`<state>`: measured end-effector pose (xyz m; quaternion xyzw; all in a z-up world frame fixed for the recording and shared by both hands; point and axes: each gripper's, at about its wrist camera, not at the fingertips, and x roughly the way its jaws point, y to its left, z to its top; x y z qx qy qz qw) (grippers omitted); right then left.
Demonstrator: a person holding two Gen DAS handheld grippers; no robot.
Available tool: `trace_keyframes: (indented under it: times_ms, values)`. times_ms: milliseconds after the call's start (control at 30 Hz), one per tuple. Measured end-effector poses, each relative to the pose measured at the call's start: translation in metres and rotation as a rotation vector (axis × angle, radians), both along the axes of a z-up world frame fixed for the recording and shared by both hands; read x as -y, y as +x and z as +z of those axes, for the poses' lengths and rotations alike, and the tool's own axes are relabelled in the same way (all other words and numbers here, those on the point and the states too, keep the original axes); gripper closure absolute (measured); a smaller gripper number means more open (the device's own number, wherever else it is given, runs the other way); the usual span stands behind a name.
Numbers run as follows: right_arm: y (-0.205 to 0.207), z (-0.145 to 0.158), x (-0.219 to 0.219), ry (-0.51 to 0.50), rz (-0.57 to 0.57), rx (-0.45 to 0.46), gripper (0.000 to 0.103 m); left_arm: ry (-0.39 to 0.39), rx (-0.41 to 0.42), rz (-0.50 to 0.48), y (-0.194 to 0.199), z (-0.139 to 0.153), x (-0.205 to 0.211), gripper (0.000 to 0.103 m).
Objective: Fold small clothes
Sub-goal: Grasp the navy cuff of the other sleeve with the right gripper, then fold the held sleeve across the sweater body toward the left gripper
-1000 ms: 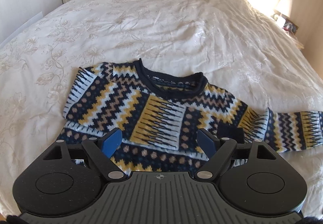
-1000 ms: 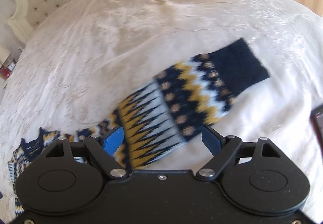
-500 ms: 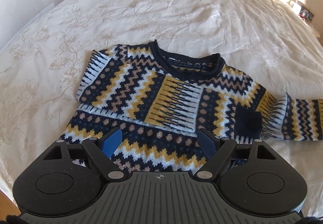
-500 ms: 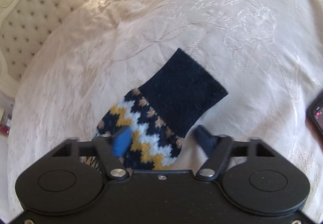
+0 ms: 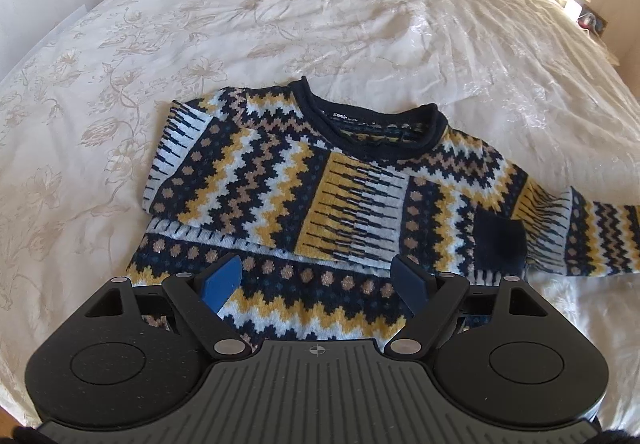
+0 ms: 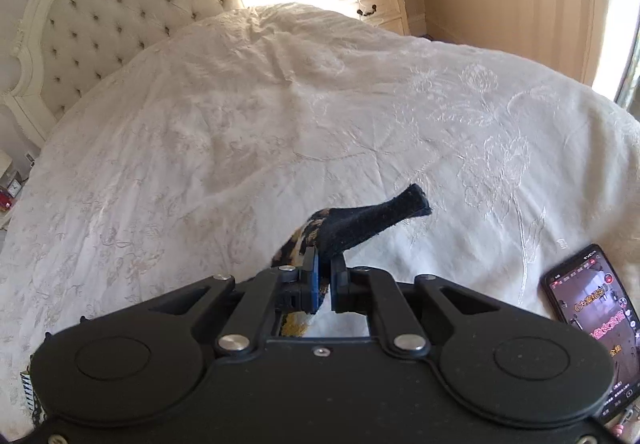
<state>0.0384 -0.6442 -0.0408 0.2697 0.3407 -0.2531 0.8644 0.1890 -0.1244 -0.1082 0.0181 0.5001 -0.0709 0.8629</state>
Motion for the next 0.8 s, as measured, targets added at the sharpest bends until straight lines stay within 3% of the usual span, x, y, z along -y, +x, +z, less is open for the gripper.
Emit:
trace_keyframes:
  times_ms: [200,433,600,800]
  values:
    - [0.011,0.035,-0.049,-0.071,0.074,0.035,0.091,-0.043,-0.015,-0.003,0.009,0.0,-0.027,0.022]
    - [0.059,0.066,-0.132,-0.136,0.266,0.084,0.091,-0.068,-0.022,0.002,0.021,0.0,-0.068,0.022]
    - [0.104,0.069,-0.204,-0.134,0.416,0.139,0.091,-0.081,-0.021,0.011,0.033,0.0,-0.1,0.022]
    - [0.152,0.045,-0.291,-0.105,0.566,0.159,0.091,-0.129,-0.033,0.015,0.05,-0.004,-0.135,0.022]
